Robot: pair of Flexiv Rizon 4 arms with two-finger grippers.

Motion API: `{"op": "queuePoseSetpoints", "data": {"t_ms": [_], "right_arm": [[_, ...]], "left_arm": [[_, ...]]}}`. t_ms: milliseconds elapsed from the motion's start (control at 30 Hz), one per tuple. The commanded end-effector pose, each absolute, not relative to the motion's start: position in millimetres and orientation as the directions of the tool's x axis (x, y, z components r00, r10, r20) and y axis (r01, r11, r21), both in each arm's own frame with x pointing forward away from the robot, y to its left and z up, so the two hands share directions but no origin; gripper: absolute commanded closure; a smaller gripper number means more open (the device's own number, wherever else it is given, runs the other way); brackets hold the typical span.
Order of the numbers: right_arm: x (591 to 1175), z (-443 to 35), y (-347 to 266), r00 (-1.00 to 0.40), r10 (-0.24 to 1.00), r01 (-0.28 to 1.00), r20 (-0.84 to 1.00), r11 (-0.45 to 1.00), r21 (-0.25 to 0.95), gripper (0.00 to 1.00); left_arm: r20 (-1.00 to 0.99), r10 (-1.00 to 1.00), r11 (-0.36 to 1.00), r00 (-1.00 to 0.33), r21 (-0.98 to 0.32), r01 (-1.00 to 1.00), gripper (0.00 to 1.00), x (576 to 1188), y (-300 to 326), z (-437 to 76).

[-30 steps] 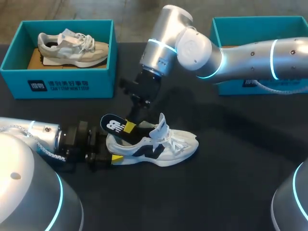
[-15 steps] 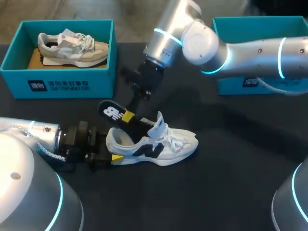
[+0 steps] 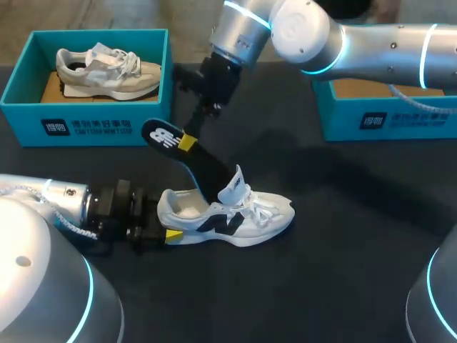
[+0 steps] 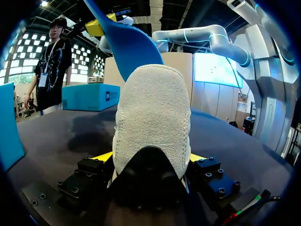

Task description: Take the shoe out of the shoebox, open the shoe tongue, remove and reinsert the insole, then place the shoe into the shoebox

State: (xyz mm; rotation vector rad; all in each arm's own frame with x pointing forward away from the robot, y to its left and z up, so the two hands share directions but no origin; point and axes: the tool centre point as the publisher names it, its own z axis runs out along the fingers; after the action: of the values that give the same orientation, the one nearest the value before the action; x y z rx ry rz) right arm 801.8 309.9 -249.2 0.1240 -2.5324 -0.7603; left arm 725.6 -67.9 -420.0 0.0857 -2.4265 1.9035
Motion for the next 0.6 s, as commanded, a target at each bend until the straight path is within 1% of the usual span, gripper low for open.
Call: {"op": "queuePoseSetpoints", "data": {"t_ms": [33,600], "right_arm": [[804.8,-235.9,308.3,-0.895,-0.21,0.034,0.393,0.847,0.53,1.0],[804.8,-235.9,308.3,-0.895,-0.21,0.034,0.393,0.847,0.53,1.0]], "left_arm": [[0.077,-0.012,0.238,-0.997,-0.968,-0.078,1.0,726.6,-68.9,-424.2],[0.077,-0.012,0.238,-0.997,-0.968,-0.078,1.0,726.6,-68.9,-424.2]]}}
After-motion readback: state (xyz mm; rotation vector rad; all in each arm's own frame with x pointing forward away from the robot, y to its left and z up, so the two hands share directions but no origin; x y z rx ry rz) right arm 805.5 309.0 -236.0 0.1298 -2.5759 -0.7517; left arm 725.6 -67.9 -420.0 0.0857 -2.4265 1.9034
